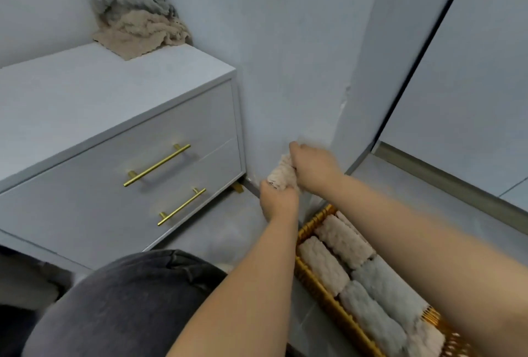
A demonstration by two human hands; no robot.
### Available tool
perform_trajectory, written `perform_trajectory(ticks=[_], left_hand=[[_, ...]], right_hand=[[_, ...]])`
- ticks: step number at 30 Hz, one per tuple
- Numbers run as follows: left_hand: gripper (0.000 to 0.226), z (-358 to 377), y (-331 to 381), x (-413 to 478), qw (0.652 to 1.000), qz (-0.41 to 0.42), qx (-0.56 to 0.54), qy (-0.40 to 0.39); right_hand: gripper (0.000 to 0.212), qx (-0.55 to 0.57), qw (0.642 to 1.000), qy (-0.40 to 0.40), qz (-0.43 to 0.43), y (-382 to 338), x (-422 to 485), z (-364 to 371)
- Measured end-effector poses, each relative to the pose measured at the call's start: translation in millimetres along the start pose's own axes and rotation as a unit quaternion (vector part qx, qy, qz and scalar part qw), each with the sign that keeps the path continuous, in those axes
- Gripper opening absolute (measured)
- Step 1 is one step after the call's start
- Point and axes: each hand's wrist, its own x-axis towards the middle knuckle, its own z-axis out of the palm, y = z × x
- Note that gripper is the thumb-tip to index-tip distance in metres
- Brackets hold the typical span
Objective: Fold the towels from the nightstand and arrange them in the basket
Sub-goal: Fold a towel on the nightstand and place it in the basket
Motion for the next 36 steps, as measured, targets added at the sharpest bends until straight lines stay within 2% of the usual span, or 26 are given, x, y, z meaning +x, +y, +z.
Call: perform_trajectory(ticks=[2, 5, 8, 10, 12, 13, 15, 16, 21, 23, 25, 27, 28, 29, 30, 33, 34, 36], left_hand=[[0.027, 7.9, -17.8, -0.6, 0.994, 0.0, 0.097, -0.052], [0.029, 22.4, -32.3, 2.3, 0.964, 0.04, 0.215, -0.148], [0.026, 37.3, -37.2, -2.6, 0.946, 0.06, 0.244, -0.206], [0.021, 43.4, -39.4, -4.1, 0.938, 0.071, 0.251, -0.227], [0.01, 49.6, -42.4, -3.7, 0.932, 0.084, 0.257, -0.242], [0.011, 52.4, -43.6, -2.8, 0.927, 0.092, 0.263, -0.25], [0.021, 61.6, -48.2, -0.9, 0.915, 0.106, 0.276, -0.276], [0.028, 62.1, -47.4, 0.1, 0.911, 0.113, 0.274, -0.286], [0.028, 75.2, -50.9, 2.1, 0.913, 0.107, 0.234, -0.315], [0.03, 79.1, -53.7, 3.8, 0.916, 0.108, 0.23, -0.31], [0.035, 84.5, -58.2, 6.6, 0.917, 0.111, 0.229, -0.307], [0.039, 89.4, -64.4, 9.0, 0.914, 0.113, 0.235, -0.311], [0.042, 93.6, -69.9, 10.1, 0.91, 0.109, 0.246, -0.316], [0.046, 94.6, -74.1, 11.0, 0.904, 0.109, 0.262, -0.32], [0.049, 96.5, -80.0, 12.1, 0.894, 0.11, 0.287, -0.326], [0.057, 98.6, -97.5, 16.4, 0.846, 0.114, 0.383, -0.353], [0.058, 97.8, -101.5, 17.1, 0.828, 0.116, 0.412, -0.362], [0.062, 98.1, -109.8, 19.0, 0.798, 0.114, 0.453, -0.379]], right_hand=[[0.022, -0.04, 0.998, -0.043, -0.011, 17.5, -21.9, 20.9], [0.017, 0.01, 0.994, -0.098, 0.051, 45.4, -44.7, 43.0], [0.018, 0.093, 0.965, -0.185, 0.164, 76.3, -56.1, 58.9], [0.02, 0.127, 0.946, -0.224, 0.196, 93.3, -58.5, 68.1], [0.032, 0.153, 0.929, -0.273, 0.196, 111.4, -63.0, 77.8], [0.048, 0.17, 0.922, -0.3, 0.179, 119.9, -64.1, 81.2], [0.08, 0.219, 0.905, -0.339, 0.13, 136.4, -69.3, 82.1], [0.085, 0.245, 0.899, -0.348, 0.105, 138.5, -68.7, 79.1], [0.05, 0.301, 0.886, -0.347, 0.066, 149.3, -75.6, 81.9], [0.041, 0.314, 0.88, -0.35, 0.075, 155.6, -76.7, 89.5], [0.047, 0.346, 0.854, -0.375, 0.106, 162.3, -80.4, 99.0], [0.066, 0.411, 0.805, -0.398, 0.159, 168.9, -86.6, 107.7], [0.065, 0.437, 0.781, -0.405, 0.188, 173.7, -91.8, 113.5], [0.057, 0.445, 0.772, -0.402, 0.211, 177.3, -96.7, 117.3], [0.046, 0.436, 0.775, -0.387, 0.242, 181.2, -103.1, 122.1], [0.018, 0.291, 0.84, -0.299, 0.346, 199.2, -127.2, 140.0], [0.016, 0.259, 0.845, -0.281, 0.374, 205.8, -136.2, 147.0], [0.018, 0.246, 0.826, -0.272, 0.428, 215.8, -154.2, 161.1]])
